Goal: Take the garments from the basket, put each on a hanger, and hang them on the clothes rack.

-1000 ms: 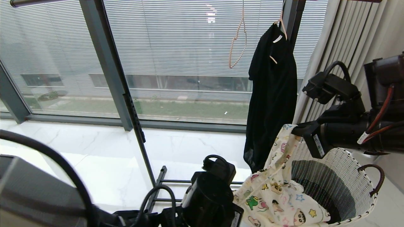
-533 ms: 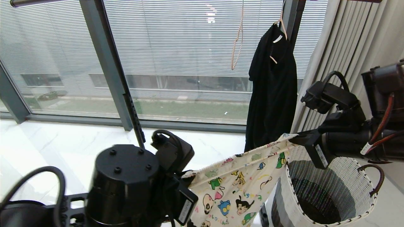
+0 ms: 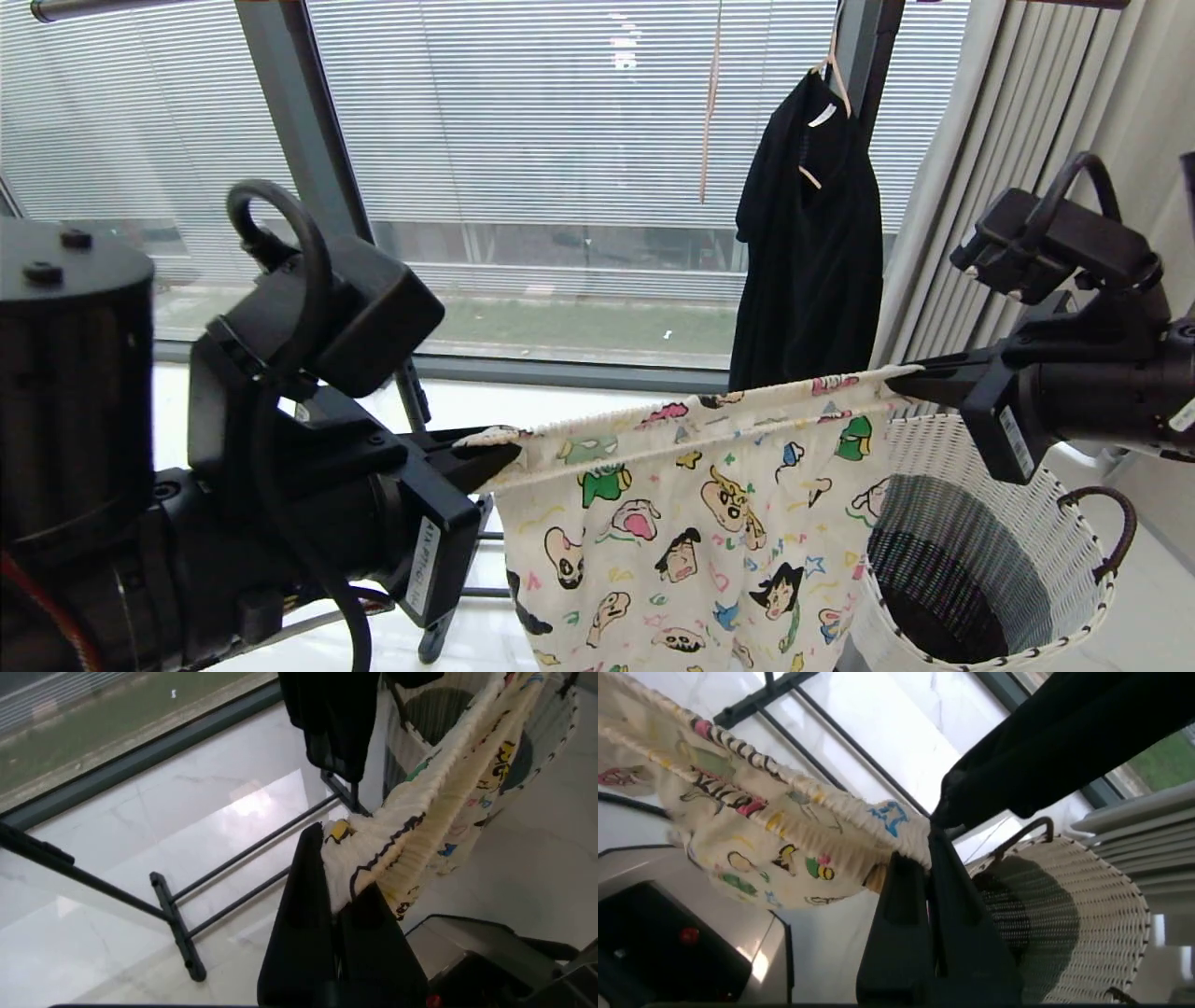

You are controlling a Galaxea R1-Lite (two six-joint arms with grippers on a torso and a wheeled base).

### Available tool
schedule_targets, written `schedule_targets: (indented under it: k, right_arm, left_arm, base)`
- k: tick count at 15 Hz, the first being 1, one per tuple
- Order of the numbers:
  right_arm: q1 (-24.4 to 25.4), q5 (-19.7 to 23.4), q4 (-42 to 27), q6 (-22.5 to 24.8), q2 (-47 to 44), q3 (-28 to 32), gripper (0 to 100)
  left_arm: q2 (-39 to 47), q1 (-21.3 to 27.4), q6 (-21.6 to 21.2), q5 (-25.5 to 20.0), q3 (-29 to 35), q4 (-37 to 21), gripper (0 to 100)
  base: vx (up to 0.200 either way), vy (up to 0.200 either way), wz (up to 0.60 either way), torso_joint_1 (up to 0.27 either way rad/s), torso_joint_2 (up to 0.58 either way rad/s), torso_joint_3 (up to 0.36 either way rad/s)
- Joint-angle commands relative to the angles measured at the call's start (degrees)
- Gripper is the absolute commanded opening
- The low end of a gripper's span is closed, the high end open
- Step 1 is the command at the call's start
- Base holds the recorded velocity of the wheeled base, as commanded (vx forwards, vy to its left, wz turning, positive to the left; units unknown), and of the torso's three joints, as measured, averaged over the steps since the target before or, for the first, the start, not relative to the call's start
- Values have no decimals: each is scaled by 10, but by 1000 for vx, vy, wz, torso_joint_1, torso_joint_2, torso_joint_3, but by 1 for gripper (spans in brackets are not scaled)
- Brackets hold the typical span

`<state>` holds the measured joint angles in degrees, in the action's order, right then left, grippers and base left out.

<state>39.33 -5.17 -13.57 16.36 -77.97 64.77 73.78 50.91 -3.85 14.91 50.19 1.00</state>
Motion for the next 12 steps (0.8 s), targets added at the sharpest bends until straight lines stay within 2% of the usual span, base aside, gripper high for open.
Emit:
schedule_targets:
  k: [1, 4, 6, 8, 10, 12]
  right_arm:
    - [0, 0, -1, 1, 4, 18, 0]
    - [0, 1, -8, 2, -12, 69, 0]
    - [0, 4, -44, 2, -23, 113, 0]
    - [0, 17, -69, 2, -37, 163, 0]
    - [0, 17, -80, 3, -40, 182, 0]
    - [0, 22, -101, 3, -24, 175, 0]
  left_arm:
    - [-8, 1, 0, -2, 22, 0, 0]
    - [-5, -1, 0, -3, 75, -14, 0]
    - [-6, -1, 0, -20, 111, -44, 0]
    - [-7, -3, 1, -52, 177, -108, 0]
    - [-7, -3, 0, -62, 210, -144, 0]
    - [-7, -4, -13, -64, 210, -151, 0]
  base:
    - [0, 0, 0, 0, 0, 0]
    - [0, 0, 0, 0, 0, 0]
    - [0, 0, 0, 0, 0, 0]
    - [0, 0, 0, 0, 0, 0]
    - [0, 0, 0, 0, 0, 0]
    - [0, 0, 0, 0, 0, 0]
